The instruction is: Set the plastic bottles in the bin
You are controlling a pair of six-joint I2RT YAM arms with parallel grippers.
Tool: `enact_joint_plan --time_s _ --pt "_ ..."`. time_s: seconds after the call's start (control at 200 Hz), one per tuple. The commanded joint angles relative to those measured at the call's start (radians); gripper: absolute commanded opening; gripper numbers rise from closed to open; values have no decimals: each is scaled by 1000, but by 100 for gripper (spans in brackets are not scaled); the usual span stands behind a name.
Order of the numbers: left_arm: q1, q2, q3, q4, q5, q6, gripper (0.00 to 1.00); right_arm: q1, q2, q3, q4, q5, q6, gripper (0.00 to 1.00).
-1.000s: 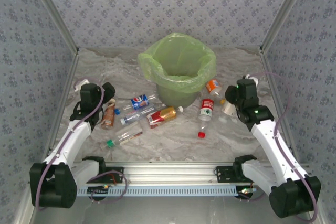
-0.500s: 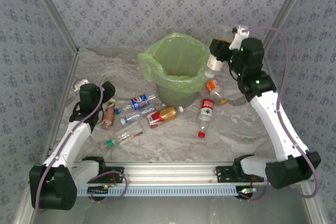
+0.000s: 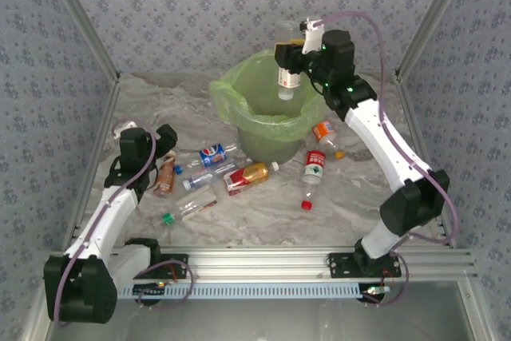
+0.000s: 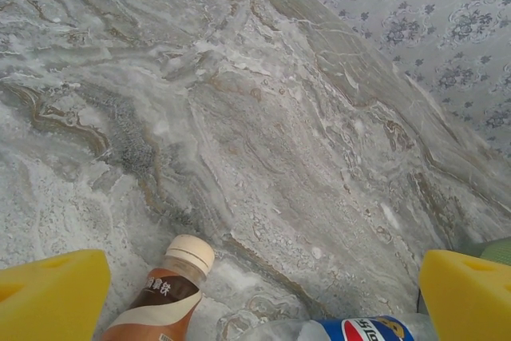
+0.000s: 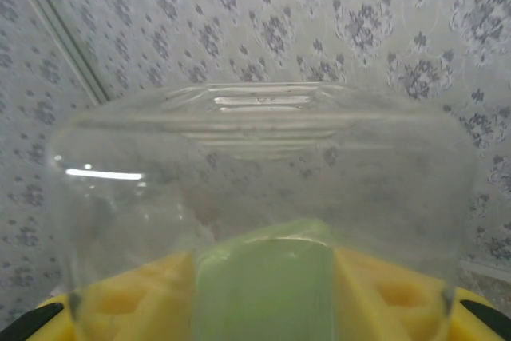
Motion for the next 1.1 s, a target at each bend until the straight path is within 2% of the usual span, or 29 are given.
enact_joint_plan --time_s 0.0,0.05,0.205,0.495,0.685,0.81,0.994,1.094 --pt "-1 -29 30 -23 11 17 99 8 60 77 -76 -4 -69 0" --pt "-1 -33 27 -28 12 18 99 14 89 95 -112 -6 -86 0" --pt "0 -32 30 -49 18 9 99 39 165 136 -197 0 -130 9" --pt "-1 18 62 -105 23 -14 99 76 218 119 -226 78 -131 46" --pt "2 101 131 -221 -9 0 99 78 195 105 -222 97 -111 65" --pt "8 136 155 -282 -31 -2 99 79 166 86 -215 96 -103 73" --pt "17 135 151 -345 -53 -13 99 83 96 43 -195 82 -82 77" --pt "22 133 149 -404 -72 -10 99 87 35 1 -171 81 -79 86"
